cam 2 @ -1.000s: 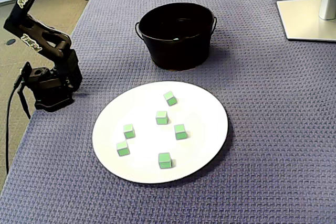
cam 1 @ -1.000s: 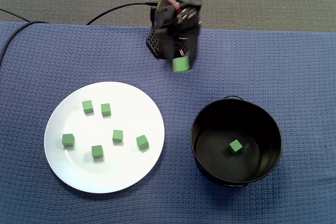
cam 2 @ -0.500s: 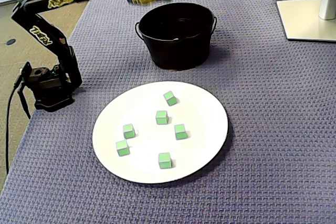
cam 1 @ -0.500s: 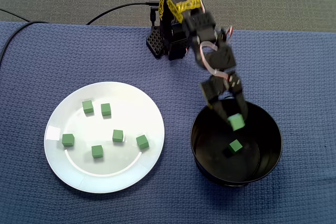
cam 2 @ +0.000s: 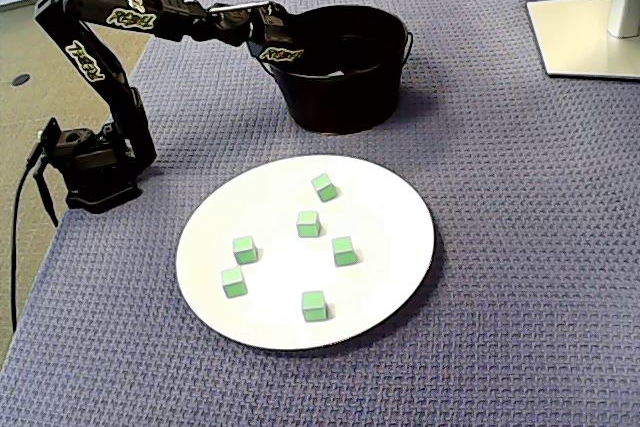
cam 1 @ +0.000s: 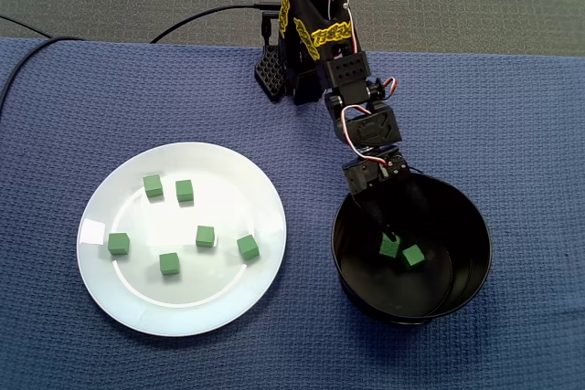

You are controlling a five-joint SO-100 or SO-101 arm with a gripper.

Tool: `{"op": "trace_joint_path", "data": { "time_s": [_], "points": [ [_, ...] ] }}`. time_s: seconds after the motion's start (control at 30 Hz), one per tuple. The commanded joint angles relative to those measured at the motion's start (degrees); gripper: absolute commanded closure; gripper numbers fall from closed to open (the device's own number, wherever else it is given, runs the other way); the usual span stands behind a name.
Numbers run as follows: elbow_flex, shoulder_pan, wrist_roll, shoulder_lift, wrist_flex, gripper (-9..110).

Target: Pick up the items on the white plate and put them in the black container.

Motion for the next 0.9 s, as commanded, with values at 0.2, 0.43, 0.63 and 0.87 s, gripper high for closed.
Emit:
{"op": "trace_joint_path", "data": {
  "time_s": [0.2, 0.43, 0.63, 0.87],
  "points": [
    [-30.8, 11.7, -3.4, 8.4, 38.0, 78],
    [-40.6, 22.5, -22.8, 2.7, 52.1, 83],
    [-42.5, 29.8, -35.4, -8.1, 54.8, 85],
    [-46.5, 30.5, -38.1, -18.7, 65.3, 87]
  ]
}}
